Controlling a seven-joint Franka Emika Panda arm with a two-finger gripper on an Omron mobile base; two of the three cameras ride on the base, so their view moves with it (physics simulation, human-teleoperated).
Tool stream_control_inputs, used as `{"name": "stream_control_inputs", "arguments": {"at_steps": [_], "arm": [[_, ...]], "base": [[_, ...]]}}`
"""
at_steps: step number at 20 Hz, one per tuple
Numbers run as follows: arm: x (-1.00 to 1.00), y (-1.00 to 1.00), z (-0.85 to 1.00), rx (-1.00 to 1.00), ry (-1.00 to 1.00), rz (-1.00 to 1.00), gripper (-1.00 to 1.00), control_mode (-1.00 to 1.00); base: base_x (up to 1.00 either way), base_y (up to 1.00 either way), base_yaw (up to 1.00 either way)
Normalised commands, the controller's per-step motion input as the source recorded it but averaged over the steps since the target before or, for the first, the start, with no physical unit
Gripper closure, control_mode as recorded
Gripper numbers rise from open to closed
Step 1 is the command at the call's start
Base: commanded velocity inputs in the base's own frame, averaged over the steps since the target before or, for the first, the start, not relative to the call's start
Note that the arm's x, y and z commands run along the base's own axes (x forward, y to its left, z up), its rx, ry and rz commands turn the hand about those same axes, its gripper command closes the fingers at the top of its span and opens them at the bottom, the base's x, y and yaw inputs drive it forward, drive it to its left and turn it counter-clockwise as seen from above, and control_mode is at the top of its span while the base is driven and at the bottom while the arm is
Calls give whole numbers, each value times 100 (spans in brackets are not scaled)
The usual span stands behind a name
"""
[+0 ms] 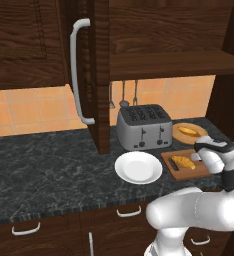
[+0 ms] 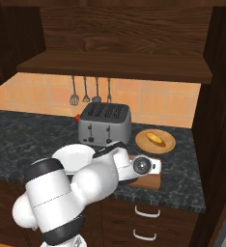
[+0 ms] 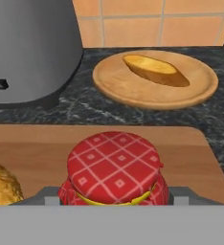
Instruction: From the different types of pastries on the counter, select a croissant and place it on the cutting board. Then retrieve a jar of jam from the cabinet and place it alongside the croissant on the cutting board.
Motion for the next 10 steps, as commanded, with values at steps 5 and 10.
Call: {"name": "stream_control_inputs", "arguments": {"at_steps": [5,10], "arm": [[13,-6,-15,0,0,0,100,-100],[8,-4,-13,0,0,0,100,-100]], "base": [[0,0,0],[0,0,0]]}}
